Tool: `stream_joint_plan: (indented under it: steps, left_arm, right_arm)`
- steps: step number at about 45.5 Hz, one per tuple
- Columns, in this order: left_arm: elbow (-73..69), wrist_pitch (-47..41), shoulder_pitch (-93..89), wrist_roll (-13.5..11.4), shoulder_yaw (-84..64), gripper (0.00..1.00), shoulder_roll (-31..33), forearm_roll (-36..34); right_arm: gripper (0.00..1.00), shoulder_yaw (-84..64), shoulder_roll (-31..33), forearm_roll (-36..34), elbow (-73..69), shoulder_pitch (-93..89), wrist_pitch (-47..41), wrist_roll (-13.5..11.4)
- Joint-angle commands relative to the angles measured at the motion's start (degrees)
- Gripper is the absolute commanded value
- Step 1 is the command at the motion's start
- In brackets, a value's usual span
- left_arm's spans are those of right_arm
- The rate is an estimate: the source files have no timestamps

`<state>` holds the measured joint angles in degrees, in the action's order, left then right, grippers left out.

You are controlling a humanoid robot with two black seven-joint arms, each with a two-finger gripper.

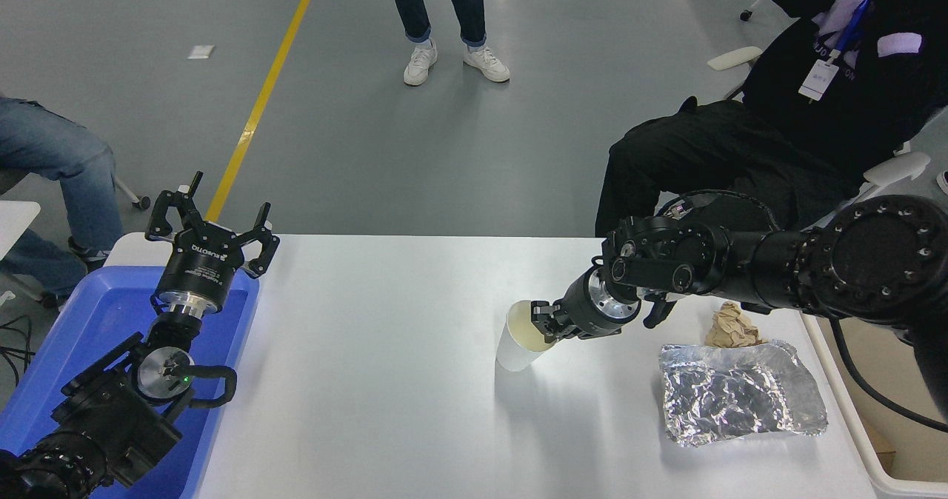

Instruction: Pick up paper cup place in dustbin

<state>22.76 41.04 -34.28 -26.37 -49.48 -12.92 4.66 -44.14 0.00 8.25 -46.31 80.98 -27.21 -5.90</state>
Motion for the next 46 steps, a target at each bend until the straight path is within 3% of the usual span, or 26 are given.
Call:
stream_joint_plan:
  steps: [1,16,26,46]
  left_arm:
    - [0.00,0.00,0.00,0.01,0.00,0.98,0.00,0.00]
    - [0.00,0.00,0.00,0.01,0.00,0.98,0.00,0.00]
    - [0.00,0.00,0.00,0.01,0.00,0.98,-0.09,0.00]
    - [0.00,0.00,0.09,0.01,0.00,0.98,-0.09,0.00]
  right_arm:
    - [0.00,-5.51,0.00,-4.56,-4.13,6.55,-6.54,0.01]
    - [0.00,-22.12,8.17,-14.92,-10.99,25.27,-17.79,0.19]
    - [0.00,-24.77,13.88,-14.93,-15.65,38.37,-17.79,0.19]
    - [0.00,-29.69,17.05,-14.05,-22.15,51.56,-17.79,0.10]
